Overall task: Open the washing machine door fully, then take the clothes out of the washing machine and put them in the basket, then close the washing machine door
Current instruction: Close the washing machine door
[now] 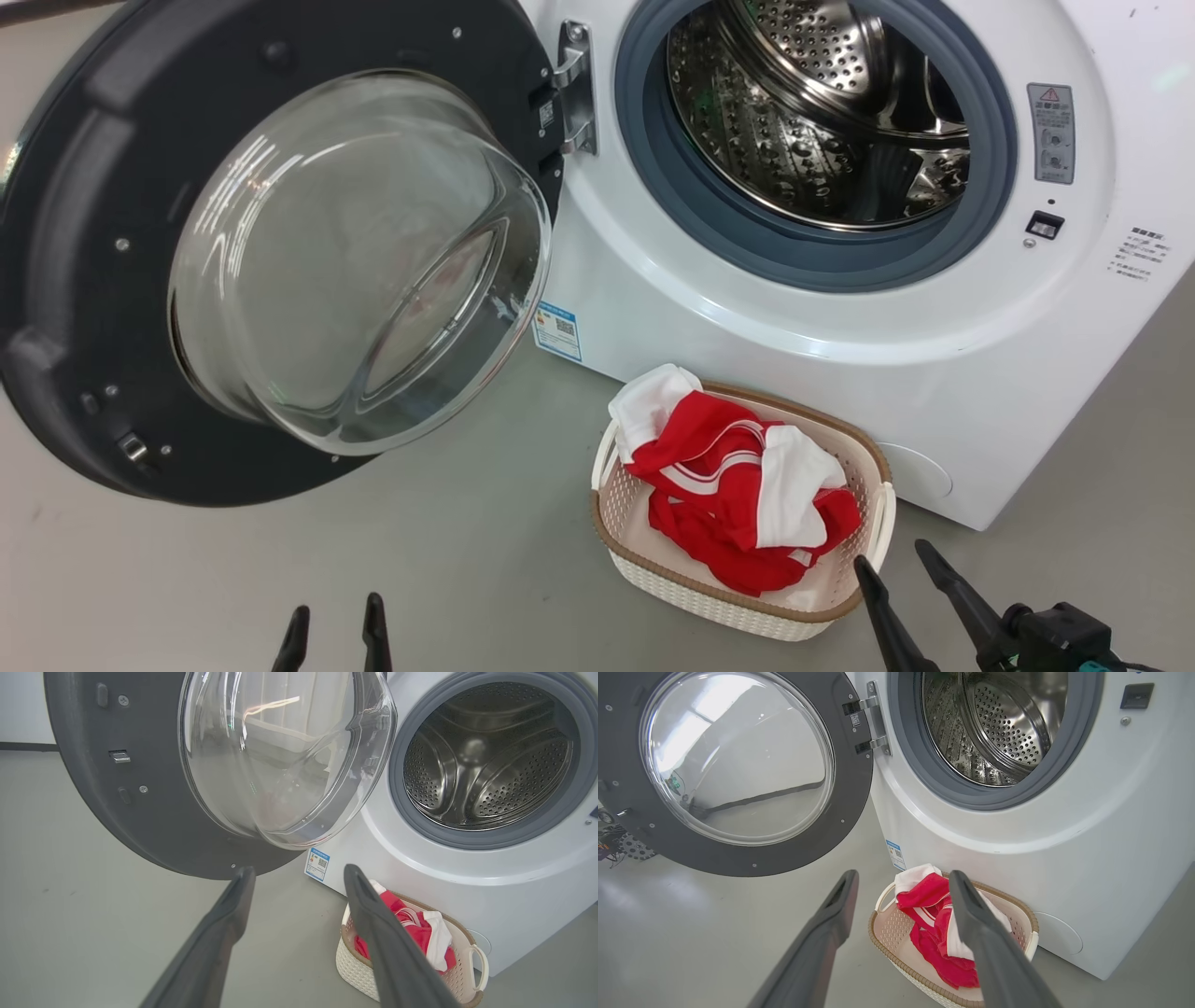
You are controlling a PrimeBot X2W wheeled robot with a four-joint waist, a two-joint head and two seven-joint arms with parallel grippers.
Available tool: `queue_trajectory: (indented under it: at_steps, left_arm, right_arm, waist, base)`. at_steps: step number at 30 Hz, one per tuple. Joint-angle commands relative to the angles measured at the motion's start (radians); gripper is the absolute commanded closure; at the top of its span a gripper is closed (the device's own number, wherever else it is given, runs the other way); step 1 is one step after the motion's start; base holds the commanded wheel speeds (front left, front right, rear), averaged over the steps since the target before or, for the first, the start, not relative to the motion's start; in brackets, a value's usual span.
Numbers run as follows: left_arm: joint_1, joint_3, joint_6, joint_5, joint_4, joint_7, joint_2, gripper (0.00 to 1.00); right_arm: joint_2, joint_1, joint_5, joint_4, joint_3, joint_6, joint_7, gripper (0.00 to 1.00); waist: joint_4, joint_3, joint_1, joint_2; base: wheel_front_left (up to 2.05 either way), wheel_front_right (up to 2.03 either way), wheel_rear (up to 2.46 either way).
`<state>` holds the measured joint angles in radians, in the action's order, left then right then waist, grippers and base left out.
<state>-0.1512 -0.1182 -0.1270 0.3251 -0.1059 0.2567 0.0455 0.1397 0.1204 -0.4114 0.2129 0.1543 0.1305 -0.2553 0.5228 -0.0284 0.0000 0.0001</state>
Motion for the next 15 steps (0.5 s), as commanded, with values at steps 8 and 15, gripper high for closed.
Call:
queue_trajectory:
  at_steps: [8, 15]
  left_arm:
    - [-0.004, 0.038, -0.020, 0.010, 0.044, 0.005, 0.005, 0.00]
    - [0.022, 0.043, 0.001, 0.036, 0.054, 0.005, 0.005, 1.00]
  right_arm:
    - [0.023, -0.048, -0.011, -0.003, 0.051, 0.000, -0.006, 0.00]
    - [0.016, -0.043, -0.010, -0.004, 0.042, 0.000, -0.006, 0.00]
  waist:
    - [0.003, 0.007, 0.0000, -0.0001]
    - [-0.001, 0.010, 0.0000, -0.0001]
  base:
    - [0.00, 0.00, 0.00]
    - [0.00, 0.00, 0.00]
